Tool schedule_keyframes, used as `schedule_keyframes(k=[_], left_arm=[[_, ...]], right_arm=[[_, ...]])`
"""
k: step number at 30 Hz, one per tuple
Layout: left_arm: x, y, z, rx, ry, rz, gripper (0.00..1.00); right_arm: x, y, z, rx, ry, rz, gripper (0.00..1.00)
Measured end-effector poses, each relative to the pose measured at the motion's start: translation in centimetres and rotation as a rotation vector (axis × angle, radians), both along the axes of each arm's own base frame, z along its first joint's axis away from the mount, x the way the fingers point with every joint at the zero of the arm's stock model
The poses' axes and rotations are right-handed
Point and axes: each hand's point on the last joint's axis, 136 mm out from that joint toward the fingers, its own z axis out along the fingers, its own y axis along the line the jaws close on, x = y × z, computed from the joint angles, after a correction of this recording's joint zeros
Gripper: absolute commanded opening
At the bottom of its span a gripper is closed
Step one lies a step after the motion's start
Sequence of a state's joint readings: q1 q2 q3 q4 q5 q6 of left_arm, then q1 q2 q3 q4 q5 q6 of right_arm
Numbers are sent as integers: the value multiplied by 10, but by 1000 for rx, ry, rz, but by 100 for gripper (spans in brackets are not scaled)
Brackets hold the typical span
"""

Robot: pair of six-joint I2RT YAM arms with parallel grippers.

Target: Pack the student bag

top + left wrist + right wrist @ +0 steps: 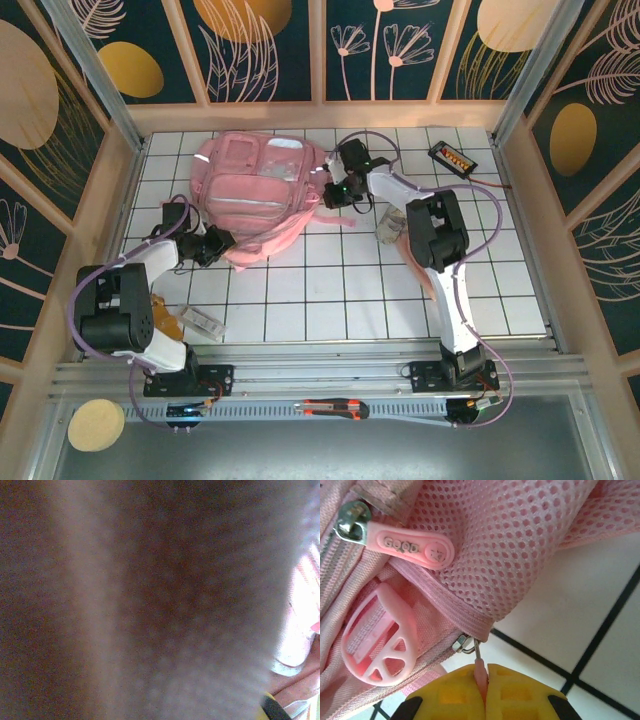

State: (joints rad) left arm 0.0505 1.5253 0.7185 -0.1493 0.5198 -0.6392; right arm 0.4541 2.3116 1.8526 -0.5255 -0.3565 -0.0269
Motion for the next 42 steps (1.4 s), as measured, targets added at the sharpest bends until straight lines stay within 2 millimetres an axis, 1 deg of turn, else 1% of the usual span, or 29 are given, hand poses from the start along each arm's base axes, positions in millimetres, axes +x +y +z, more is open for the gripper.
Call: schedule_keyframes(k=[1,2,3,4,5,7,9,10,11,12,13,15,16,18,20,22,25,27,30,32,35,38,40,41,42], left_arm=[[0,0,0,0,0,1,0],[0,1,0,-2,0,2,4],[0,4,-1,5,4,8,51],[-2,7,-2,9,13,15,98],[-4,10,-2,15,22,21,99],[-10,17,1,34,31,33,99],[-13,18,12,48,7,30,99],[-13,19,20,57,-13,29,99],[-13,20,27,66,-29,30,99],[-13,21,35,79,-46,30,99],[-11,23,43,91,-63,30,99],[-3,26,59,113,-99,32,99],[3,28,67,124,-117,34,99],[13,30,82,144,-145,35,99],[23,31,95,165,-159,37,99],[33,32,107,180,-176,42,99],[39,30,116,170,-190,52,99],[40,28,113,148,-176,57,99],[46,22,100,122,-141,62,99],[50,18,90,109,-120,60,99],[54,14,76,98,-92,53,99],[56,13,63,97,-69,50,99],[54,13,55,96,-52,50,99],[54,13,52,96,-45,49,99],[53,13,50,96,-41,49,99]], right_arm=[[-1,1,1,6,7,3,28],[-1,0,2,8,11,-2,41],[4,-5,3,-2,0,-19,54],[11,-16,4,-10,-6,-45,66],[15,-28,6,-15,-14,-68,74],[19,-61,14,-32,-23,-130,88],[18,-89,30,-44,-45,-173,89],[18,-97,43,-39,-78,-174,89],[19,-99,54,-29,-115,-161,89],[19,-95,68,-3,-169,-124,89],[15,-86,80,29,-230,-61,89],[4,-66,93,72,-333,77,89],[0,-55,96,81,-385,152,88],[-2,-32,94,91,-461,271,85],[0,-11,85,88,-516,374,82],[7,10,71,82,-568,455,79],[14,27,52,68,-609,522,76],[18,35,41,55,-627,549,74],[23,45,31,41,-655,576,73],[24,49,28,38,-672,586,72],[29,55,29,29,-706,593,71],[33,61,29,24,-730,608,65],[33,64,28,23,-742,620,61],[32,65,27,22,-744,624,58],[32,66,27,20,-749,632,51]])
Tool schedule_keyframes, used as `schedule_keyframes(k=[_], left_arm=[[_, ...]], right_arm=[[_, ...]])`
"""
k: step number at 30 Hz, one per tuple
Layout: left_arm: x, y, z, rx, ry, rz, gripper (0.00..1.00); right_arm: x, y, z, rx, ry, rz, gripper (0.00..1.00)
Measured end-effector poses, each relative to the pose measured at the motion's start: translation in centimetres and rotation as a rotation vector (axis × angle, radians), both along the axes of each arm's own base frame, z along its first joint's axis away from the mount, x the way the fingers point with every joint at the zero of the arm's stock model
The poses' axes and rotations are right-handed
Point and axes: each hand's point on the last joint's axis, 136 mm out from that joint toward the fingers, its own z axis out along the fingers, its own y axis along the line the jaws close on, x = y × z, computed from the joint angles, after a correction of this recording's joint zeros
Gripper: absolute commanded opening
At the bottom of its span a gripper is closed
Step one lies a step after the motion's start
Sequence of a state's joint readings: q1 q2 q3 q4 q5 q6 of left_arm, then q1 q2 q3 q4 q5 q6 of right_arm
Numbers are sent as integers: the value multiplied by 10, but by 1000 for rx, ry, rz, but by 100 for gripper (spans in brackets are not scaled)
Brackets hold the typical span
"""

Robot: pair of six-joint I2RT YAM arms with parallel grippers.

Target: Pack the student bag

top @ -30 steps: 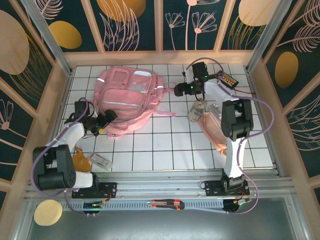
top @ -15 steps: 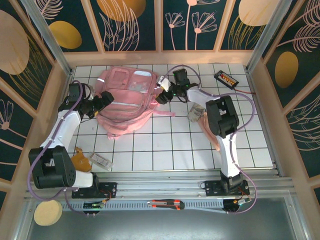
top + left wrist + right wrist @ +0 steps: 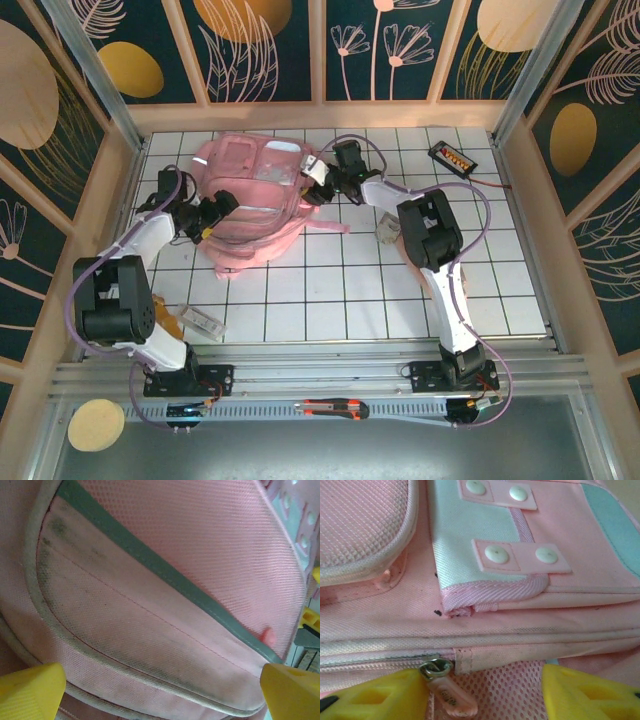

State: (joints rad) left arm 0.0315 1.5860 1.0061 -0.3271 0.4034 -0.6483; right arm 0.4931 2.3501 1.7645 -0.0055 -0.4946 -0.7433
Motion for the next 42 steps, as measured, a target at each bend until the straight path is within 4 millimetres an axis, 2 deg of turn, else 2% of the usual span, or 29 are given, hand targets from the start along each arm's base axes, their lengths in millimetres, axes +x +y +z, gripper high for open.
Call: schedule_keyframes(k=[3,9,17,24,29,34,42], left_arm=[[1,0,-4,0,2,0,99],[3,0,-11,-1,14,-1,99],[4,0,-12,-1,14,-1,99],[13,-6,-2,17,-19,-13,99],[15,-19,-1,3,-39,-18,99],[8,-38,-17,-20,-47,-28,99],[9,-40,-21,-24,-87,26,99]], right_arm=[[-4,3,-2,-16,-12,25,27],[-9,5,-9,-60,-35,44,0],[-9,3,-11,-85,-51,32,0],[-21,0,1,-105,-33,28,0],[-46,-12,4,-140,31,37,0],[-75,-17,1,-173,105,63,0],[-108,-10,-2,-173,186,67,0]])
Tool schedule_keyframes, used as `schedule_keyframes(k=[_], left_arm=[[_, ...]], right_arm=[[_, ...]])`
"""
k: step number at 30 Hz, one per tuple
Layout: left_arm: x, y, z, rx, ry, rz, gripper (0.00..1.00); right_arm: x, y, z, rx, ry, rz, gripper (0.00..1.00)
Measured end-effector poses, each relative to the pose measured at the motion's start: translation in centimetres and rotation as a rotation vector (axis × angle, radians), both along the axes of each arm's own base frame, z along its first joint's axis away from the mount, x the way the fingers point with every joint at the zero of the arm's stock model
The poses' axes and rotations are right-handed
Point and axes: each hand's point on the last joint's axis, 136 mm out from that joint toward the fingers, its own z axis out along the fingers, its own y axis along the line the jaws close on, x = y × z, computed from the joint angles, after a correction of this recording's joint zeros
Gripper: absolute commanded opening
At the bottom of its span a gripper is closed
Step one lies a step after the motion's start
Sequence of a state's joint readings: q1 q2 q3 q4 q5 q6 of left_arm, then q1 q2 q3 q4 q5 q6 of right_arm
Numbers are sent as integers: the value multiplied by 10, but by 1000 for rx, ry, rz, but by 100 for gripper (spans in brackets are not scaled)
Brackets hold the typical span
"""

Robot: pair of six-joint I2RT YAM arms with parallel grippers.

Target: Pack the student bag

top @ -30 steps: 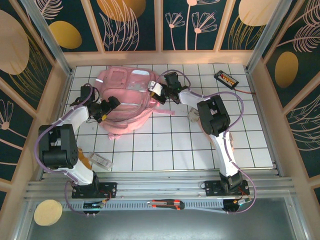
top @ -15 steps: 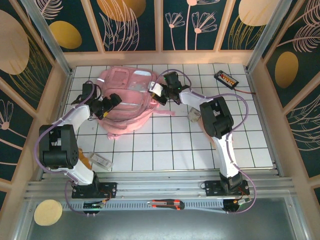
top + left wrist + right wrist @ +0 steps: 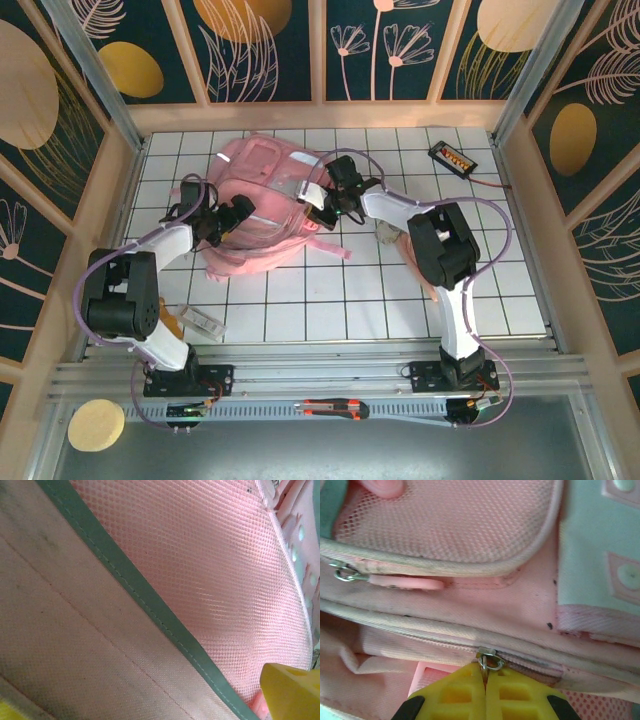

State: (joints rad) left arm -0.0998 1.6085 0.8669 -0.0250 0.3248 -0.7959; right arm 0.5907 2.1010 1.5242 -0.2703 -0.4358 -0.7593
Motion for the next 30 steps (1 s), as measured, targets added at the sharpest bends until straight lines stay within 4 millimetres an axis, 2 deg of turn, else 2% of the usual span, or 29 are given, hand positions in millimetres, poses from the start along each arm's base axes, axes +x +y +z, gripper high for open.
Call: schedule_keyframes(k=[9,13,18,23,25,27,30], left_arm=[[-2,3,4,-2,-38,59,99],[-1,-4,13,111,-37,-14,99],[-2,-12,51,312,-142,-181,99],[-27,-15,111,491,-420,-376,99],[-34,-17,126,569,-510,-450,98],[-36,-22,131,657,-575,-546,96],[-45,-30,115,789,-619,-722,95]], right_arm=[[-48,9,3,-15,91,31,0],[-57,9,5,-3,141,23,0],[-60,5,25,63,176,-1,0],[-55,1,59,143,156,-11,0],[-54,0,66,161,151,-10,0],[-54,0,70,171,152,-5,0],[-55,0,71,179,156,0,0]])
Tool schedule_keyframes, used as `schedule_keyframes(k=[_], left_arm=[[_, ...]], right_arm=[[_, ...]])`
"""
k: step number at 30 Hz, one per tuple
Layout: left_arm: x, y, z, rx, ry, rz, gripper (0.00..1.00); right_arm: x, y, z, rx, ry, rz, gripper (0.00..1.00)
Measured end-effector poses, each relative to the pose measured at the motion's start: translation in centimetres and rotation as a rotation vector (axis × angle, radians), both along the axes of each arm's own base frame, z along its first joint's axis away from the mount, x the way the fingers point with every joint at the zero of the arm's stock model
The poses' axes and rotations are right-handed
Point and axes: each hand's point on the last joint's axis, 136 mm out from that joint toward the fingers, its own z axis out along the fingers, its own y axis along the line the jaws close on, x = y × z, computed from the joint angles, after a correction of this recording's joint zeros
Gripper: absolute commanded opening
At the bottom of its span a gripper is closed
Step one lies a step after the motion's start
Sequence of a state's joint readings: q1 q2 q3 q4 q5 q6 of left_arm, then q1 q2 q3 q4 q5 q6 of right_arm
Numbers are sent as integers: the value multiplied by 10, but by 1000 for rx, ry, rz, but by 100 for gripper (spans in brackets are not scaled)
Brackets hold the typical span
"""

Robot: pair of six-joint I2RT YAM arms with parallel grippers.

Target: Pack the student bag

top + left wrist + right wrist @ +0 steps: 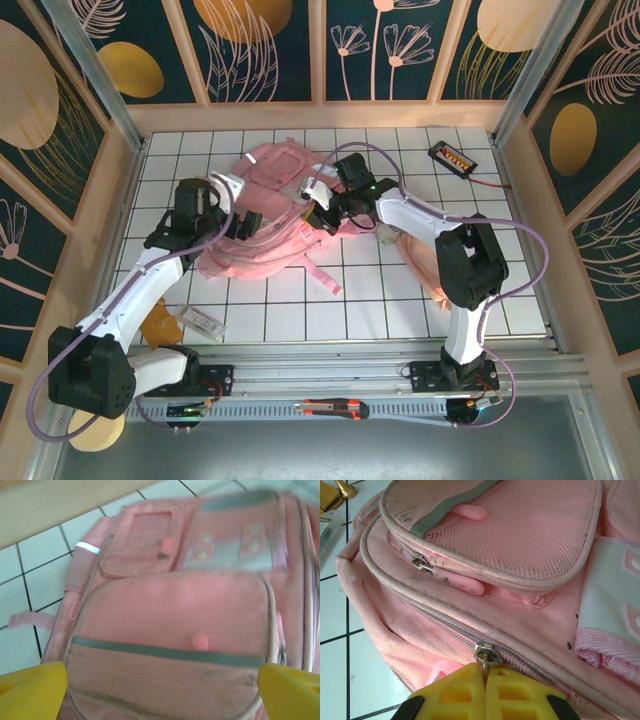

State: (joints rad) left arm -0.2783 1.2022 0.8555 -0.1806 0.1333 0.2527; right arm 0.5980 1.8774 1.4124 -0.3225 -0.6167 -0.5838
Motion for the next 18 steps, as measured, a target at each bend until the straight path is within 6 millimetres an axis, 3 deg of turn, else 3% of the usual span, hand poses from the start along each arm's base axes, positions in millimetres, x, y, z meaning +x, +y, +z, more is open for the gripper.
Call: schedule_keyframes(k=[3,8,14,18], left_arm=[[-9,-7,-18,133,-14,-121,93],[-4,-11,-37,255,-8,-230,79],[2,-18,-55,315,17,-316,78],[4,-24,-57,320,25,-360,79]], right_arm=[[-1,0,2,7,0,4,0],[-3,0,5,12,-1,7,0],[-2,-1,4,6,-4,1,0],[-1,-1,3,2,-7,-1,0]])
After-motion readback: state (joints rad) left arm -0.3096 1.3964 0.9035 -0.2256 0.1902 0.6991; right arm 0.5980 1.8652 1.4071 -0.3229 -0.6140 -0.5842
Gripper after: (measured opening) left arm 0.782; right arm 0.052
